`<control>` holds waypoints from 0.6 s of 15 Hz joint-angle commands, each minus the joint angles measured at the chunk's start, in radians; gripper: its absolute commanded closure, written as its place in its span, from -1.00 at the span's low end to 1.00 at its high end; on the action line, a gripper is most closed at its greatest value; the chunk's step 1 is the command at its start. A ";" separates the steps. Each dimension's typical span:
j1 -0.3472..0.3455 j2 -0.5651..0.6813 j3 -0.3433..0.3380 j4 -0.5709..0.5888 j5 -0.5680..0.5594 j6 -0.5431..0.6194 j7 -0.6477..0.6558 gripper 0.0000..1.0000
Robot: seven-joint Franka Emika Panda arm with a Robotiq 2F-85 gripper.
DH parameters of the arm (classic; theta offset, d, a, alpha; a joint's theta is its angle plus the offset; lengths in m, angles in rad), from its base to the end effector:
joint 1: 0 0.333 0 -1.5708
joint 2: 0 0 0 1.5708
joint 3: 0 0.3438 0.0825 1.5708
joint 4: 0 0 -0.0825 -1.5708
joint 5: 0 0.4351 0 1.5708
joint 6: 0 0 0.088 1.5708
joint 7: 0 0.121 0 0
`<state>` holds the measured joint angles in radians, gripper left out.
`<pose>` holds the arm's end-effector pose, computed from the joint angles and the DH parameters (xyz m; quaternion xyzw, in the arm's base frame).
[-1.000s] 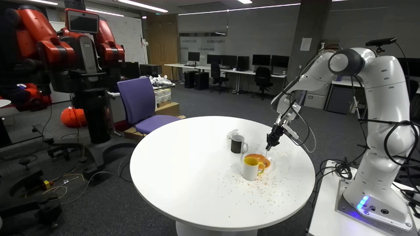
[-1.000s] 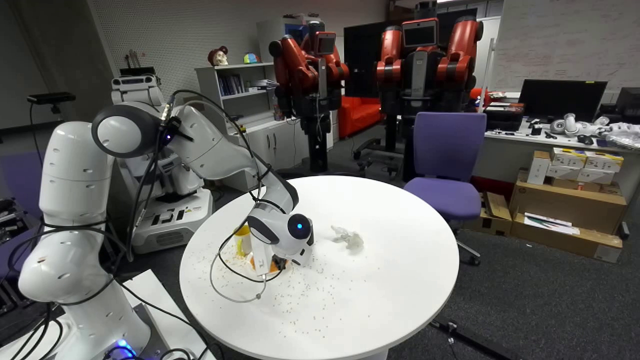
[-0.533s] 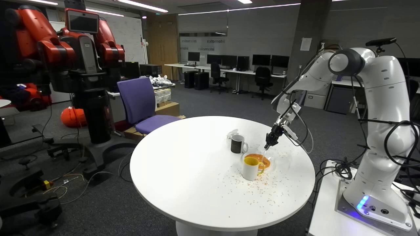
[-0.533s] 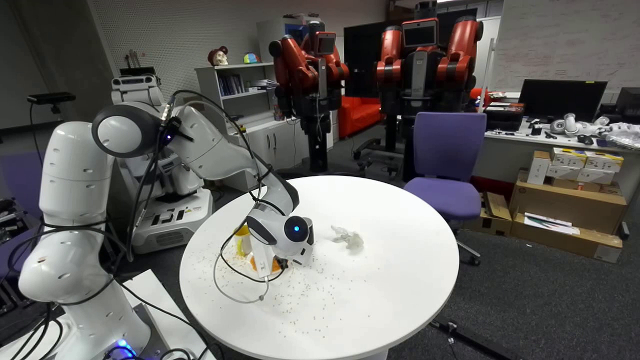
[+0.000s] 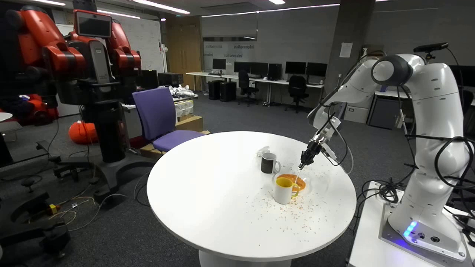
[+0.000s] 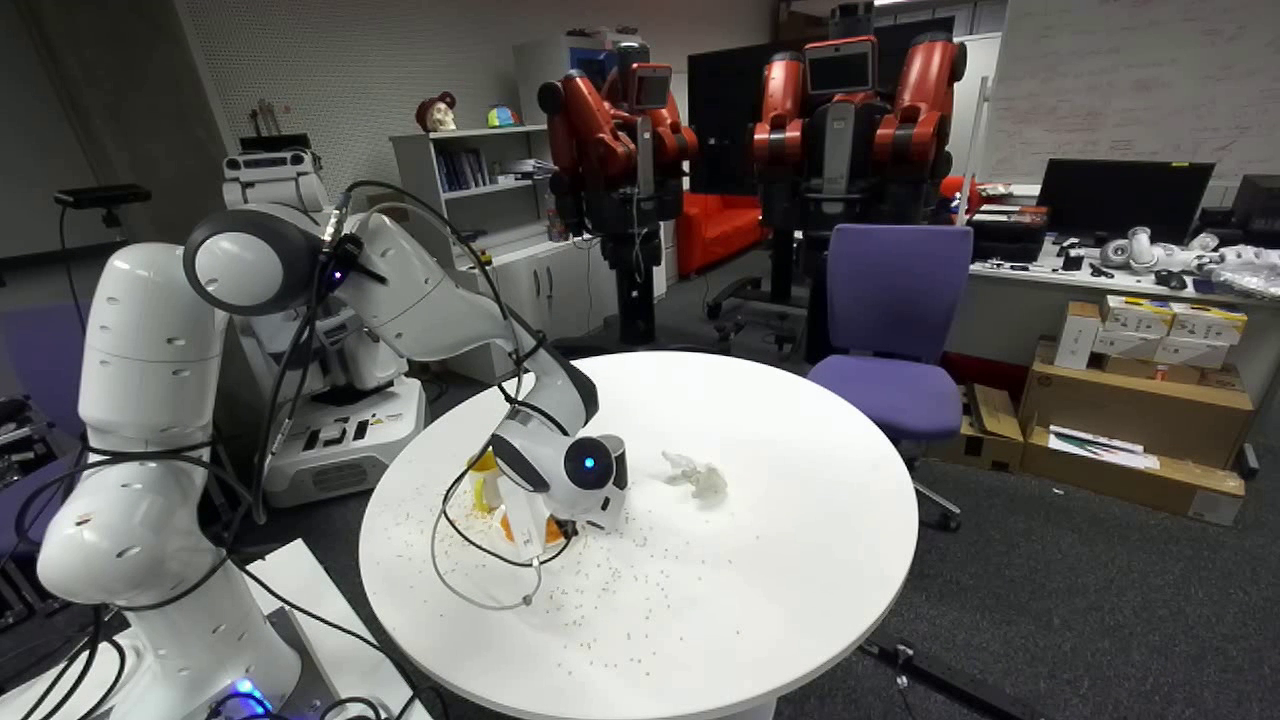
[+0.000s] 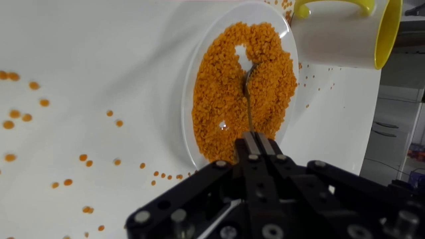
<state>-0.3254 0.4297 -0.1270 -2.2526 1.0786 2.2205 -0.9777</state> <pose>0.4916 -0.2024 0.1202 -0.9199 0.1624 -0.0588 0.3520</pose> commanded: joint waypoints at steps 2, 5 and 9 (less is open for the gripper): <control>0.019 -0.037 -0.013 -0.043 0.042 0.062 -0.087 0.99; 0.019 -0.039 -0.015 -0.043 0.058 0.062 -0.124 0.99; 0.019 -0.038 -0.019 -0.041 0.090 0.056 -0.166 0.99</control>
<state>-0.3254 0.4268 -0.1344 -2.2528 1.1227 2.2214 -1.0881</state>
